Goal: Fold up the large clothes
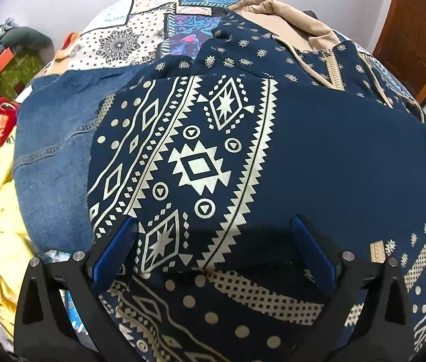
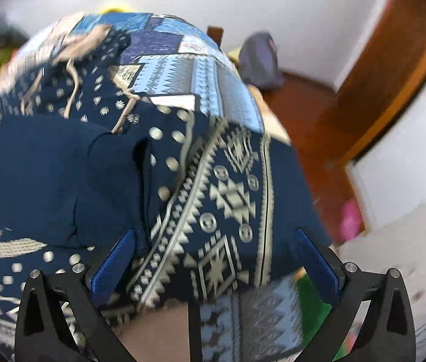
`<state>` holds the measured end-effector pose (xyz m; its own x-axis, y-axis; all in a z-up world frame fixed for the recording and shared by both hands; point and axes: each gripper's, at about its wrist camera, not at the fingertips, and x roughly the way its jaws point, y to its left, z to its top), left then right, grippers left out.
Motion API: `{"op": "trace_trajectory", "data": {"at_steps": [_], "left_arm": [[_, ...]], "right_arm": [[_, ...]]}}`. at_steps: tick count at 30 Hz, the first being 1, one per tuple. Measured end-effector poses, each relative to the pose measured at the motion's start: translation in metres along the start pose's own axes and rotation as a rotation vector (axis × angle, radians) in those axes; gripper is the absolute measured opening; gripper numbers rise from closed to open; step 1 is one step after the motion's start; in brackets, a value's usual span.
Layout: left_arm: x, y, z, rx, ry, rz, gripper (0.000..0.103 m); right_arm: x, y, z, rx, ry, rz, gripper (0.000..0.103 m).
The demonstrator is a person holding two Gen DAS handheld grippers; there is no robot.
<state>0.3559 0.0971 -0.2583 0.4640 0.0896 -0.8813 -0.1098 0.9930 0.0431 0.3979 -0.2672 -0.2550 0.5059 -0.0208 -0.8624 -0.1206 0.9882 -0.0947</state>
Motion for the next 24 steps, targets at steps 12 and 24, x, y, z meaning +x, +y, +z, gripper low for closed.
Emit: {"op": "trace_trajectory", "data": {"at_steps": [12, 24], "left_arm": [[-0.070, -0.042, 0.010, 0.119, -0.174, -0.019, 0.103], [-0.051, -0.062, 0.020, 0.152, -0.190, -0.032, 0.103]], "right_arm": [[-0.039, -0.083, -0.023, 0.258, -0.028, 0.159, 0.103], [0.059, -0.141, -0.015, 0.620, 0.160, 0.282, 0.081]]}}
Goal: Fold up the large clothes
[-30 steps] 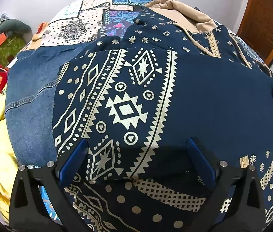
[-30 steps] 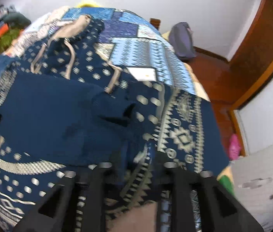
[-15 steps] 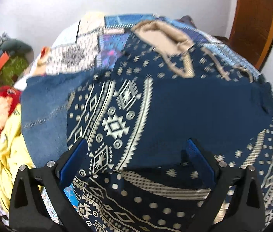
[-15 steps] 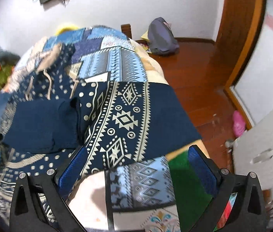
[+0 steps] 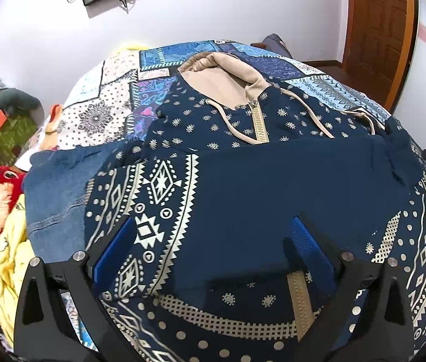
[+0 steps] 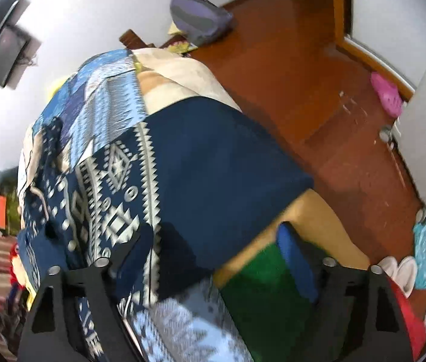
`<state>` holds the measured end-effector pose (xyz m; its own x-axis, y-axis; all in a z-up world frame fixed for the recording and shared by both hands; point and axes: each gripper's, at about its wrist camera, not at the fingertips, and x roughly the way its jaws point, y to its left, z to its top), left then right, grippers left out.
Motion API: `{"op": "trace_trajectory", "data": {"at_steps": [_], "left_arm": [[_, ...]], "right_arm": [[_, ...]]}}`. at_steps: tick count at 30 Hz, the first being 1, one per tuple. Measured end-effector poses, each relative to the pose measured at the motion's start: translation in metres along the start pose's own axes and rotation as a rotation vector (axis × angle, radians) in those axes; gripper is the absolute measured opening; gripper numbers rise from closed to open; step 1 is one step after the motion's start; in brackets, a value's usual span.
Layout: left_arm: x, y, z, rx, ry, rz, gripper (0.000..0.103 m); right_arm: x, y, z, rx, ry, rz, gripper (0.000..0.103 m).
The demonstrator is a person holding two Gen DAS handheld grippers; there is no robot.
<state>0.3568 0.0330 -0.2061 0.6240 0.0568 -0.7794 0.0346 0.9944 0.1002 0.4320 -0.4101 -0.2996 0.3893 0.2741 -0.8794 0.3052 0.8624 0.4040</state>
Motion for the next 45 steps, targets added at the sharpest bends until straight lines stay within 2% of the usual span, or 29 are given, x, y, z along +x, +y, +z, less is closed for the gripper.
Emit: {"op": "trace_trajectory", "data": {"at_steps": [2, 4, 5, 6, 7, 8, 9, 10, 16, 19, 23, 26, 30, 33, 37, 39, 41, 44, 45], "left_arm": [[0.007, 0.004, 0.000, -0.030, 0.009, -0.022, 0.103], [0.012, 0.007, 0.000, -0.045, 0.018, -0.014, 0.103], [0.014, 0.008, -0.001, -0.050, 0.023, -0.007, 0.102], [0.015, 0.009, -0.001, -0.055, 0.025, -0.004, 0.102], [0.015, 0.010, -0.001, -0.057, 0.024, -0.003, 0.102], [0.013, 0.011, -0.001, -0.059, 0.020, 0.001, 0.102], [0.009, 0.012, -0.001, -0.060, 0.013, -0.001, 0.102], [0.005, 0.013, 0.000, -0.060, 0.004, -0.004, 0.102], [-0.030, 0.018, 0.004, -0.049, -0.075, 0.003, 0.102], [-0.045, 0.020, 0.006, -0.055, -0.105, -0.009, 0.102], [-0.067, 0.025, 0.005, -0.058, -0.143, -0.010, 0.102], [-0.083, 0.032, 0.000, -0.063, -0.168, -0.002, 0.102], [-0.098, 0.047, -0.010, -0.084, -0.178, -0.003, 0.102], [-0.108, 0.059, -0.020, -0.082, -0.192, 0.022, 0.102], [-0.119, 0.073, -0.036, -0.083, -0.204, 0.035, 0.102], [-0.122, 0.081, -0.044, -0.093, -0.200, 0.030, 0.102], [-0.124, 0.087, -0.052, -0.099, -0.196, 0.030, 0.102], [-0.126, 0.094, -0.061, -0.102, -0.191, 0.047, 0.102], [-0.127, 0.096, -0.064, -0.102, -0.193, 0.054, 0.102]], "right_arm": [[0.007, 0.001, 0.003, 0.006, -0.008, 0.003, 0.081], [0.014, 0.001, 0.009, 0.035, -0.023, 0.003, 0.074], [0.015, 0.000, 0.012, 0.046, -0.031, -0.002, 0.063], [0.016, 0.000, 0.015, 0.059, -0.042, -0.013, 0.045], [0.015, 0.001, 0.019, 0.068, -0.049, -0.026, 0.035], [0.016, 0.002, 0.022, 0.066, -0.049, -0.022, 0.020], [0.012, 0.006, 0.027, 0.050, -0.046, 0.005, 0.011], [0.008, 0.008, 0.030, 0.042, -0.056, 0.021, 0.009], [-0.071, 0.051, 0.037, -0.072, -0.222, 0.110, 0.006], [-0.115, 0.092, 0.031, -0.175, -0.309, 0.120, 0.006], [-0.151, 0.147, 0.015, -0.294, -0.380, 0.153, 0.006], [-0.158, 0.196, -0.003, -0.393, -0.403, 0.142, 0.006], [-0.125, 0.256, -0.035, -0.475, -0.321, 0.157, 0.006], [-0.086, 0.281, -0.061, -0.479, -0.233, 0.175, 0.007], [-0.023, 0.309, -0.104, -0.489, -0.106, 0.139, 0.007], [0.007, 0.317, -0.124, -0.496, -0.030, 0.113, 0.007], [0.027, 0.323, -0.141, -0.512, 0.006, 0.068, 0.007], [0.059, 0.325, -0.158, -0.533, 0.092, -0.062, 0.007], [0.061, 0.325, -0.164, -0.548, 0.070, -0.076, 0.007]]}}
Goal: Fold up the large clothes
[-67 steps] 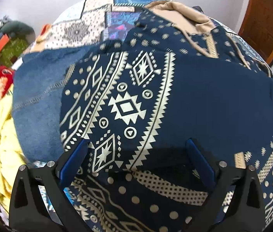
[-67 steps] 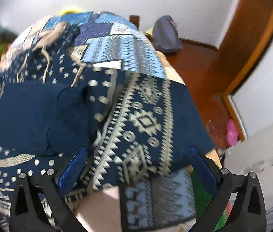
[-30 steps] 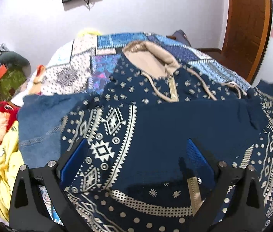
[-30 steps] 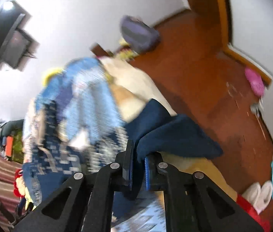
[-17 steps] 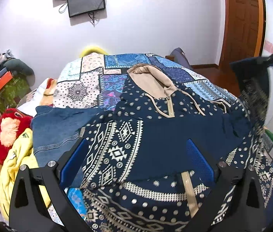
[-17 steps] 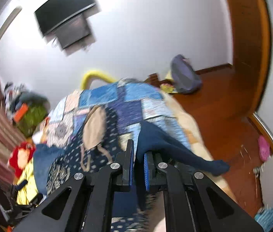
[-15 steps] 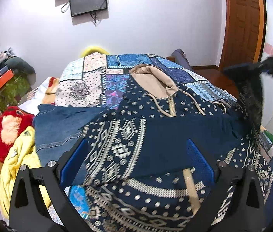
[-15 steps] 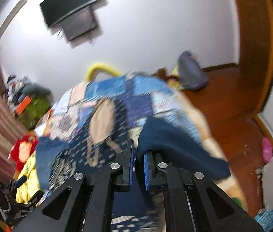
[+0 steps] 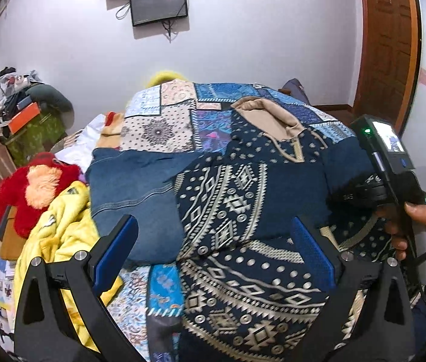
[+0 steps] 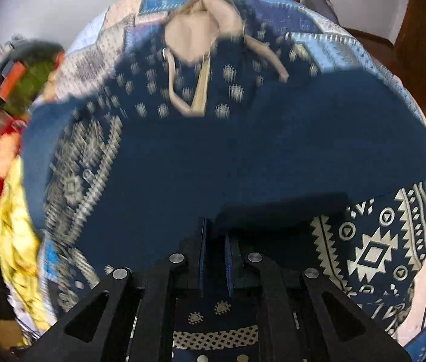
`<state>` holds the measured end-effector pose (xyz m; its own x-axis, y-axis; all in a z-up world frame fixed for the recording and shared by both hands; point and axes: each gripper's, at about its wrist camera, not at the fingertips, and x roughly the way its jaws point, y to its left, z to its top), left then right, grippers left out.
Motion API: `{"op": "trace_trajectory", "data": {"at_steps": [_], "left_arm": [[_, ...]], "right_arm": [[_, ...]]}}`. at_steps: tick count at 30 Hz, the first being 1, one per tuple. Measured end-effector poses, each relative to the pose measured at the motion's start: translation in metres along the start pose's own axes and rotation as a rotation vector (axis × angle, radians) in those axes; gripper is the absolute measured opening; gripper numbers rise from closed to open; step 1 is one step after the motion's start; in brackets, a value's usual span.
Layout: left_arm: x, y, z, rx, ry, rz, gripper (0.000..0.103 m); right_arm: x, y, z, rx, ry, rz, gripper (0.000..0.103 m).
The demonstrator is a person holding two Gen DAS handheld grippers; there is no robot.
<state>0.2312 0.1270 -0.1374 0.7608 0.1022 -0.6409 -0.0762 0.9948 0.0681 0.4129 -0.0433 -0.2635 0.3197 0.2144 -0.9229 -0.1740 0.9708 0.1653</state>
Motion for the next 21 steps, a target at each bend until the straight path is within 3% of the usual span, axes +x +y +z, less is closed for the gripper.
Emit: {"op": "trace_trajectory", "data": {"at_steps": [6, 13, 21], "left_arm": [[-0.005, 0.008, -0.011, -0.024, 0.003, -0.005, 0.102], [-0.006, 0.003, -0.016, -0.017, 0.027, -0.002, 0.102], [-0.006, -0.007, -0.018, -0.008, 0.043, -0.021, 0.102]], "right_arm": [[-0.011, -0.005, -0.018, 0.022, 0.000, -0.019, 0.007], [-0.026, -0.022, -0.035, 0.165, 0.034, 0.092, 0.007], [-0.030, -0.030, -0.053, 0.146, 0.057, 0.163, 0.007]]}}
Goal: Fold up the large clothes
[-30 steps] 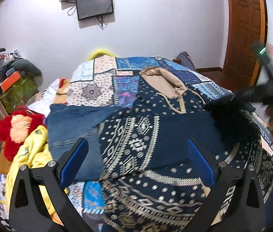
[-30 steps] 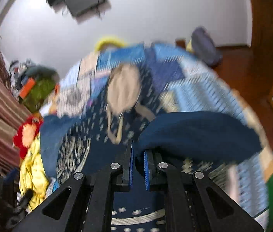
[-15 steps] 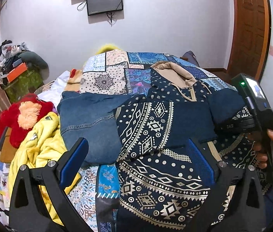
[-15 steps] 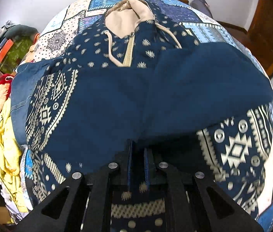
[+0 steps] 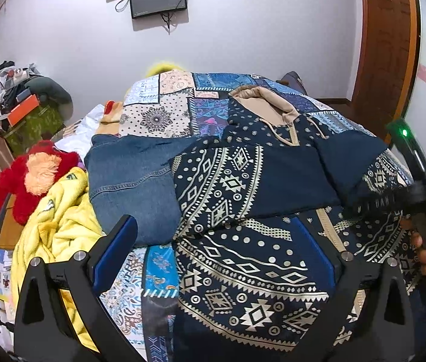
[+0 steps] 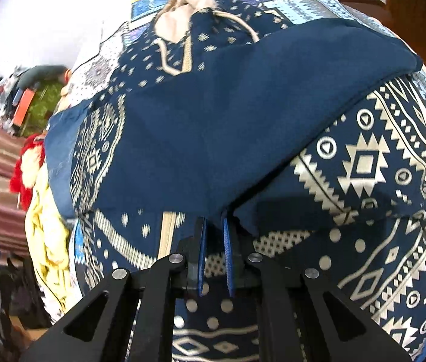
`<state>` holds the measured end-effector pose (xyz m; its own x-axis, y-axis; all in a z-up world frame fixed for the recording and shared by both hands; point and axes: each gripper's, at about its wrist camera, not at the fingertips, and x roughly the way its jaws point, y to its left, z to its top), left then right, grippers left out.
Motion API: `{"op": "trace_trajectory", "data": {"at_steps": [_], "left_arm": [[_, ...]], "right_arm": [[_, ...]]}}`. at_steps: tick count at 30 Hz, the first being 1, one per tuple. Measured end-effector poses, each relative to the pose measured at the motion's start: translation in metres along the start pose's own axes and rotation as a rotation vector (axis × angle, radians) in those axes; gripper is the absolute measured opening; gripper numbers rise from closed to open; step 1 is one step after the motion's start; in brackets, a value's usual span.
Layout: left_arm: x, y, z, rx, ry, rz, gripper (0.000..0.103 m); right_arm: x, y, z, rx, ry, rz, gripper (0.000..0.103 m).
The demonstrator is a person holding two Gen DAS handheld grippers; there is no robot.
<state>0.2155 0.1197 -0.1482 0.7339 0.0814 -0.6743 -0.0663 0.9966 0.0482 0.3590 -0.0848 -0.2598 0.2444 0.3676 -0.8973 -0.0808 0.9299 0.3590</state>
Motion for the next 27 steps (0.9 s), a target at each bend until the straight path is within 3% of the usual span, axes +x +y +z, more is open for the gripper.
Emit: {"op": "trace_trajectory", "data": {"at_steps": [6, 9, 13, 20, 24, 27], "left_arm": [[0.007, -0.011, 0.004, 0.010, 0.028, -0.020, 0.102], [0.008, -0.022, 0.011, 0.035, 0.027, -0.025, 0.102], [0.014, -0.044, 0.026, 0.077, 0.017, -0.041, 0.102], [0.038, -0.107, 0.065, 0.165, 0.029, -0.125, 0.102], [0.059, -0.161, 0.091, 0.228, 0.059, -0.239, 0.102], [0.082, -0.200, 0.102, 0.291, 0.091, -0.275, 0.102]], "right_arm": [[-0.010, 0.009, -0.021, -0.121, 0.059, 0.054, 0.007], [-0.024, 0.000, -0.024, -0.107, 0.056, 0.107, 0.007], [-0.065, -0.015, -0.018, -0.149, -0.056, 0.073, 0.007], [-0.137, -0.071, -0.003, -0.211, -0.271, -0.107, 0.007], [-0.164, -0.126, -0.001, -0.124, -0.321, -0.134, 0.007], [-0.168, -0.166, -0.002, -0.023, -0.325, -0.103, 0.007]]}}
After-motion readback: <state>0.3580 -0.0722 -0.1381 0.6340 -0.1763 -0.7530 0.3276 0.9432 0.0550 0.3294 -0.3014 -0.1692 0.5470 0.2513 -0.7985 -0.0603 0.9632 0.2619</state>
